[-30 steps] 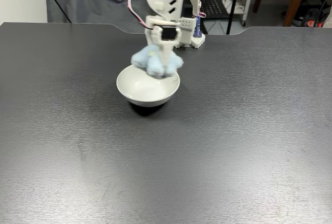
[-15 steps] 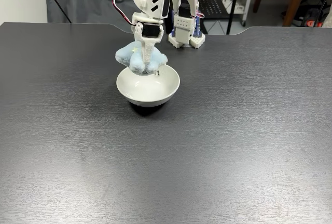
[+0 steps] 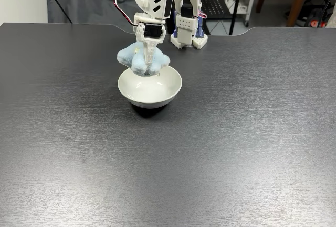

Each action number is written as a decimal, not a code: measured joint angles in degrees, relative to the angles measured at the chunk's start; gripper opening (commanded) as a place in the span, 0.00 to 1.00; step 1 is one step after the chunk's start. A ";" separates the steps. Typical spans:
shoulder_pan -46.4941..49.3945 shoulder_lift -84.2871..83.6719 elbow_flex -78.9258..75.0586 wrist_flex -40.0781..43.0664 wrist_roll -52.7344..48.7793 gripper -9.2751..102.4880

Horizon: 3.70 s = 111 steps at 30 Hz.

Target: Grasp a skyblue doll and put it in the white bowl.

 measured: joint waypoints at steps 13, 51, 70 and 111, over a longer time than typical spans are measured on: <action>0.88 0.00 0.00 0.00 3.25 0.39; 0.79 10.90 -0.35 1.41 21.01 0.40; 0.70 10.90 -0.44 10.99 21.01 0.61; -10.63 67.59 8.44 13.80 21.18 0.10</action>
